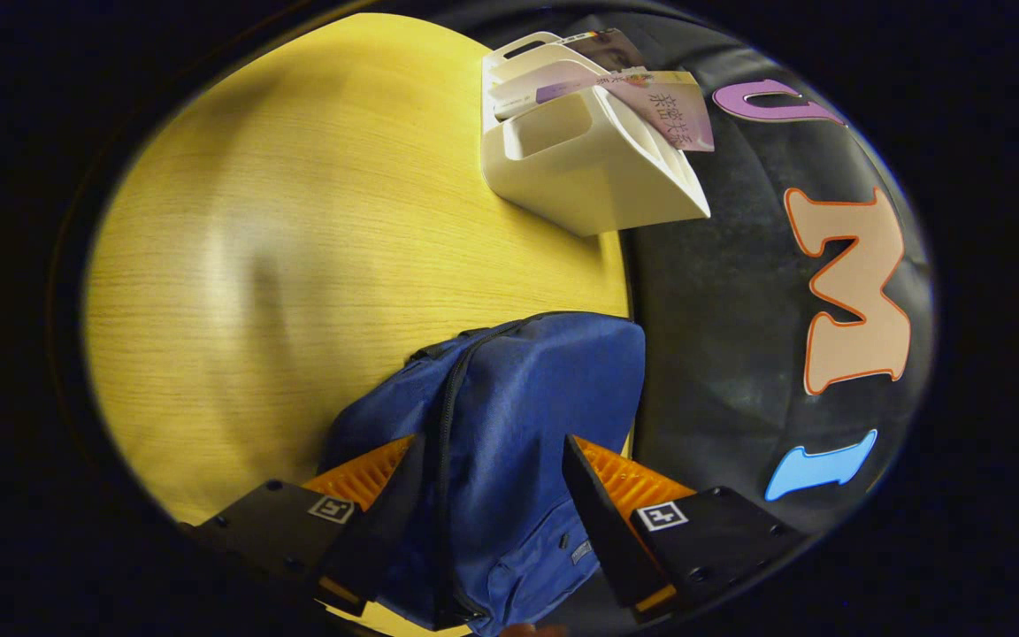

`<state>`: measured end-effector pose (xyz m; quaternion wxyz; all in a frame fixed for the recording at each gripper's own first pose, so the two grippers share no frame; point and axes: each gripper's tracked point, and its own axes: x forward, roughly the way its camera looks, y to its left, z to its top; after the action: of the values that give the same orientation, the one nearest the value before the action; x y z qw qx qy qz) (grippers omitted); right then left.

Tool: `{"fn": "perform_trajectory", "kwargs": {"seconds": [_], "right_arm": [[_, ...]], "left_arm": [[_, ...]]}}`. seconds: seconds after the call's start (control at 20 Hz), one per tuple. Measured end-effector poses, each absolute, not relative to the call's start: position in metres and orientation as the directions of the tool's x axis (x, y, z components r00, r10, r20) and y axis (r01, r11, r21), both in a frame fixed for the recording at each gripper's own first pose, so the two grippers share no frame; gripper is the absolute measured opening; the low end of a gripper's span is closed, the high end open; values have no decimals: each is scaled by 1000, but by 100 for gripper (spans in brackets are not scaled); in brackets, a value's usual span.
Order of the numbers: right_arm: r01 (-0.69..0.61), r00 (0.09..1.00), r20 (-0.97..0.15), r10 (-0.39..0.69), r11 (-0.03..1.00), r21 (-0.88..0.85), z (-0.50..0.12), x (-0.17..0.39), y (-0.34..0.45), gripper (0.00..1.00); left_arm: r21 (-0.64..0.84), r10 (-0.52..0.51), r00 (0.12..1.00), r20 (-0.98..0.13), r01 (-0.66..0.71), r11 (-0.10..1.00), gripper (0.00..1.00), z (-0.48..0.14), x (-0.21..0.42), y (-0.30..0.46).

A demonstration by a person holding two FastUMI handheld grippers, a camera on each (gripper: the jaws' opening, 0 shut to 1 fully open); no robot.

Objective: Open the schoolbag, grab two books from the bookshelf and put them into the schoolbag.

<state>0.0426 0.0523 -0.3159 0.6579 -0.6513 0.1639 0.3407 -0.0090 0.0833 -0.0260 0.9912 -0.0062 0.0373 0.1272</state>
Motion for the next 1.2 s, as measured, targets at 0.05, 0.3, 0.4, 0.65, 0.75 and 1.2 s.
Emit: {"fn": "perform_trajectory", "kwargs": {"seconds": [0.05, 0.3, 0.4, 0.65, 0.75, 1.2], "right_arm": [[-677, 705, -672, 226, -67, -733, -320, 41, 51, 98], [-700, 697, -693, 185, -35, -713, -330, 42, 43, 55], [-668, 728, -662, 177, -35, -744, -325, 50, 44, 30], [-698, 713, -682, 160, 81, -711, -330, 50, 41, 4], [-721, 693, -704, 155, 161, -674, -330, 51, 40, 2], [-715, 668, -714, 208, 442, -541, -297, 53, 36, 1]], "left_arm": [[-3, 251, 965, -77, -252, 968, 94, -27, -9, 83], [7, 250, 965, -77, -250, 968, 96, -26, -10, 82], [13, 248, 966, -71, -248, 969, 94, -23, -11, 81], [16, 257, 964, -71, -257, 966, 96, -22, -15, 83], [12, 260, 963, -75, -260, 966, 96, -24, -16, 84], [18, 247, 966, -78, -247, 969, 94, -25, -13, 79]]}}
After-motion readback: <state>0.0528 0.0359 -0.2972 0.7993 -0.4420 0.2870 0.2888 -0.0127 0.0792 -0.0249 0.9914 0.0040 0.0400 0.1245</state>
